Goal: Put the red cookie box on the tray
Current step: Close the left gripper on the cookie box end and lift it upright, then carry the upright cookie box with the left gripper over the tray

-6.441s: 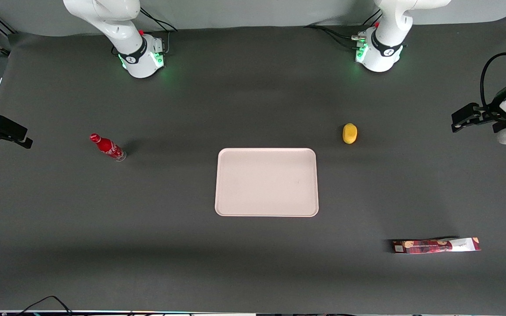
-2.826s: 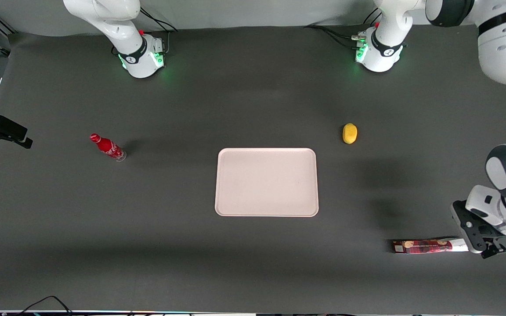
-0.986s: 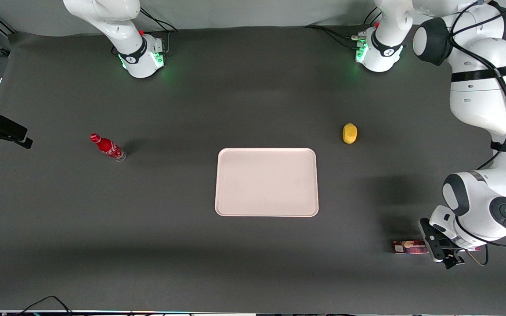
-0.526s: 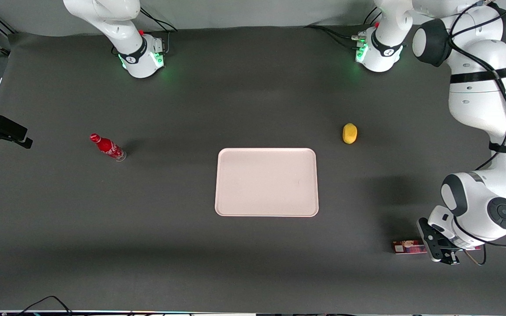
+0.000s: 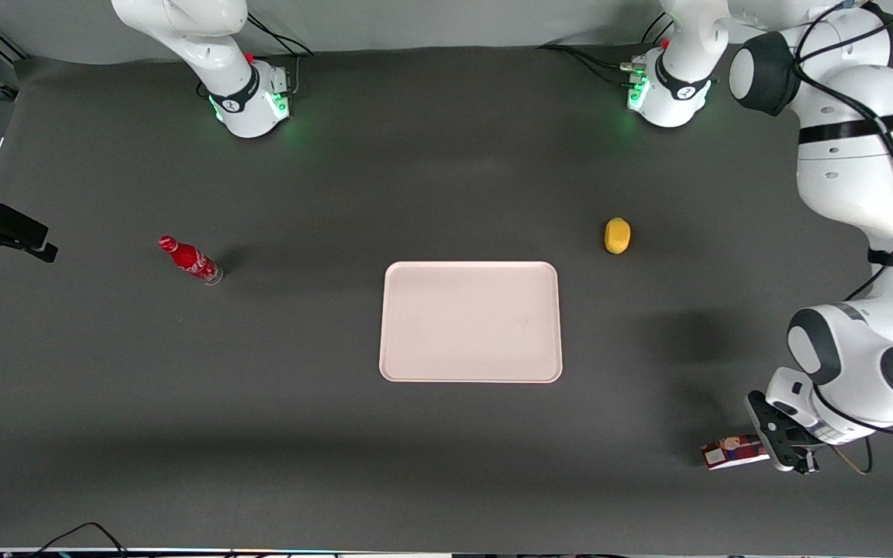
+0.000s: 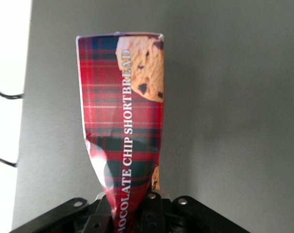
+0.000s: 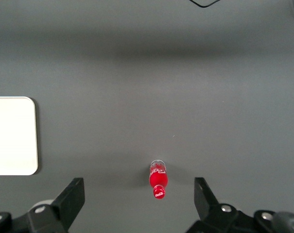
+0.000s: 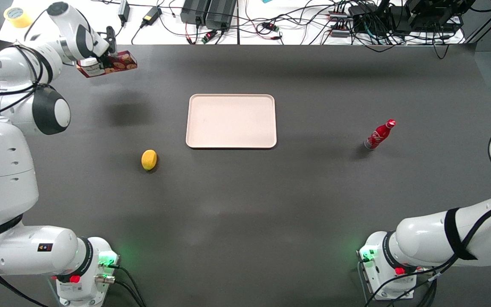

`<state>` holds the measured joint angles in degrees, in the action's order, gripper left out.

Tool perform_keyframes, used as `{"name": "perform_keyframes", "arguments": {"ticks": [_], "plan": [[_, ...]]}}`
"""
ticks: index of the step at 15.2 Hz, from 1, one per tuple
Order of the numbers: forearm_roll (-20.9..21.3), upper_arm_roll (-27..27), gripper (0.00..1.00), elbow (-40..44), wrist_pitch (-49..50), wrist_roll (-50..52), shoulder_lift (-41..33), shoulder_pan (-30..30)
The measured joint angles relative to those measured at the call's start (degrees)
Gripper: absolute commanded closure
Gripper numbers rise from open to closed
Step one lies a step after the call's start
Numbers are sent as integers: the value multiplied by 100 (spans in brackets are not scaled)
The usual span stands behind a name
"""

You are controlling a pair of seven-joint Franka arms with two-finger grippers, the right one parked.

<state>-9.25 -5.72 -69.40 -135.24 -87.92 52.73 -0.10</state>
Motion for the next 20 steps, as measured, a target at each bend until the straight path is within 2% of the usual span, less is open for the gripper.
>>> {"name": "perform_keyframes", "arguments": {"ticks": [3, 7, 13, 17, 20], "plan": [[79, -7, 100, 165, 1016, 309, -637, -1], [628, 6, 100, 182, 2498, 1061, -1759, -58], [730, 180, 100, 158, 4142, 1756, -2811, -112], [743, 373, 100, -17, 4450, 2468, -3036, -116], [745, 805, 100, -315, 4486, 4157, -3160, -121]]}}
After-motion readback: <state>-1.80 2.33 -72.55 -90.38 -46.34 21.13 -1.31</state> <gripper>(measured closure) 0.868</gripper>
